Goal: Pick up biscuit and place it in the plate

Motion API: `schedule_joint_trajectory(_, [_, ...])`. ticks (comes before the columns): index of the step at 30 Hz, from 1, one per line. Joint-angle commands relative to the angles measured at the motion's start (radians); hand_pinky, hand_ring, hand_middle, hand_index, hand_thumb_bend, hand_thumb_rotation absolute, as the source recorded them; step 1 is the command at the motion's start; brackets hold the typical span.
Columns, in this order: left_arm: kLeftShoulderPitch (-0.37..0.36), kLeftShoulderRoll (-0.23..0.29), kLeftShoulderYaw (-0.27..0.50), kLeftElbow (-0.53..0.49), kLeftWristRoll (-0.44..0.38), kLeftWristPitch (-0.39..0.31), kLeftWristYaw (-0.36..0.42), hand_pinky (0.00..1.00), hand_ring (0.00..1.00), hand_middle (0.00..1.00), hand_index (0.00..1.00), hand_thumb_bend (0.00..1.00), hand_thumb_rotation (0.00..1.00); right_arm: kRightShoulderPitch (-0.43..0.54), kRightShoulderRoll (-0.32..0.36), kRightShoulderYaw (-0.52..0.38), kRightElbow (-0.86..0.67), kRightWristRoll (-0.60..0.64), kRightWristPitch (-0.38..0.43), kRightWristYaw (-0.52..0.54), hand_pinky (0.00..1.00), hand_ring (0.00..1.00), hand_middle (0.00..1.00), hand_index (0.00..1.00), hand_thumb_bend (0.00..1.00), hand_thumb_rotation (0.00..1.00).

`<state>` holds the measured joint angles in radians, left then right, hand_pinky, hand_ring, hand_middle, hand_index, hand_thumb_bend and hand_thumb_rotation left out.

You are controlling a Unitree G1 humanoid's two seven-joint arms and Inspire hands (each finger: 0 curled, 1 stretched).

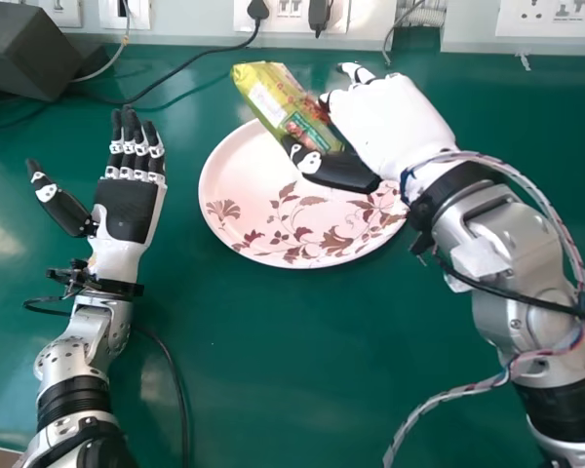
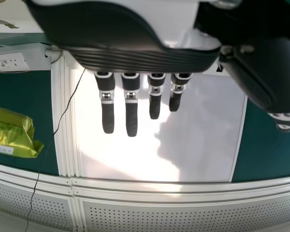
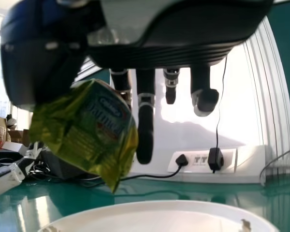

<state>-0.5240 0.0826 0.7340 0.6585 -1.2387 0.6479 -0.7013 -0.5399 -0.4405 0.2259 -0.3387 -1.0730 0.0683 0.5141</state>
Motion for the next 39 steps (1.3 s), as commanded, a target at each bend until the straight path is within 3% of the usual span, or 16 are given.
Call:
schedule_joint_trajectory(1, [0.09,-0.034,0.015,0.046,0.009,-0.004,-0.005,0.73,0.82,0.97,1.0,1.0,0.94,-0.001,-0.001,0.007,0.01,0.023,-0.012,-0.014,0.0,0.12,0.26,0.51,0.54,0.45])
schedule_joint_trajectory(26, [0.086,-0.037,0.018,0.056,0.011,-0.017,-0.031,0.77,0.85,0.96,1.0,1.0,0.91,-0.031,-0.034,0.06,0.214,0.119,-0.025,0.02,0.0,0.12,0.26,0.53,0.52,0.51])
schedule_joint_trajectory(34, [0.088,-0.04,0.018,0.043,0.008,-0.016,-0.027,0.77,0.86,0.95,1.0,1.0,0.89,-0.035,-0.044,0.075,0.288,0.149,-0.044,-0.01,0.0,0.11,0.25,0.52,0.52,0.47])
schedule_joint_trajectory(39, [0.092,-0.049,0.022,0.021,0.0,-0.018,-0.025,0.75,0.84,0.95,1.0,1.0,0.89,-0.031,-0.044,0.091,0.34,0.154,-0.073,-0.068,0.0,0.1,0.24,0.52,0.51,0.49])
